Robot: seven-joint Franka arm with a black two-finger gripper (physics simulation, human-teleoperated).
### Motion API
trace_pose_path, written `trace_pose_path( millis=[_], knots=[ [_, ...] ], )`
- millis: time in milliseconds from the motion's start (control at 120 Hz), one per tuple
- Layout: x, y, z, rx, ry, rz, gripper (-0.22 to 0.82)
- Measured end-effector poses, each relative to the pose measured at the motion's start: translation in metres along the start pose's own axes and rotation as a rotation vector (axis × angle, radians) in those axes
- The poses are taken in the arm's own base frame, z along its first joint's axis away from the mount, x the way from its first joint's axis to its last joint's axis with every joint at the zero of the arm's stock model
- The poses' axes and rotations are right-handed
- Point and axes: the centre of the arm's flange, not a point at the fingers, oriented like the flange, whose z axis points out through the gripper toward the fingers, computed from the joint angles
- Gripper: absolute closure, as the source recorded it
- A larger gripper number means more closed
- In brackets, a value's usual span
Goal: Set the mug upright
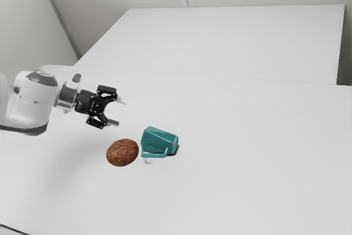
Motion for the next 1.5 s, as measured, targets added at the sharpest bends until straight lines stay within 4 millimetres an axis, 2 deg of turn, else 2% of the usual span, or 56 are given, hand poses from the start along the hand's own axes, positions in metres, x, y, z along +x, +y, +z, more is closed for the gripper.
trace_pose_path(
  millis=[50, 117, 450, 792, 958, 1133, 1342, 1417, 1500],
  knots=[
    [-0.005, 0.007, 0.03, -0.007, -0.039, 0.047, 0.0],
    [-0.007, 0.006, 0.042, -0.02, -0.045, 0.086, 0.0],
    [-0.005, -0.022, 0.059, -0.044, -0.031, 0.2, 0.0],
    [-0.012, -0.02, 0.074, -0.063, -0.038, 0.304, 0.0],
    [-0.019, -0.023, 0.082, -0.075, -0.044, 0.323, 0.1],
    [-0.02, -0.022, 0.088, -0.088, -0.037, 0.34, 0.09],
    [-0.019, -0.022, 0.087, -0.093, -0.028, 0.351, 0.51],
    [-0.019, -0.022, 0.087, -0.094, -0.026, 0.354, 0.61],
    [-0.019, -0.021, 0.087, -0.093, -0.024, 0.358, 0.66]
  ],
)
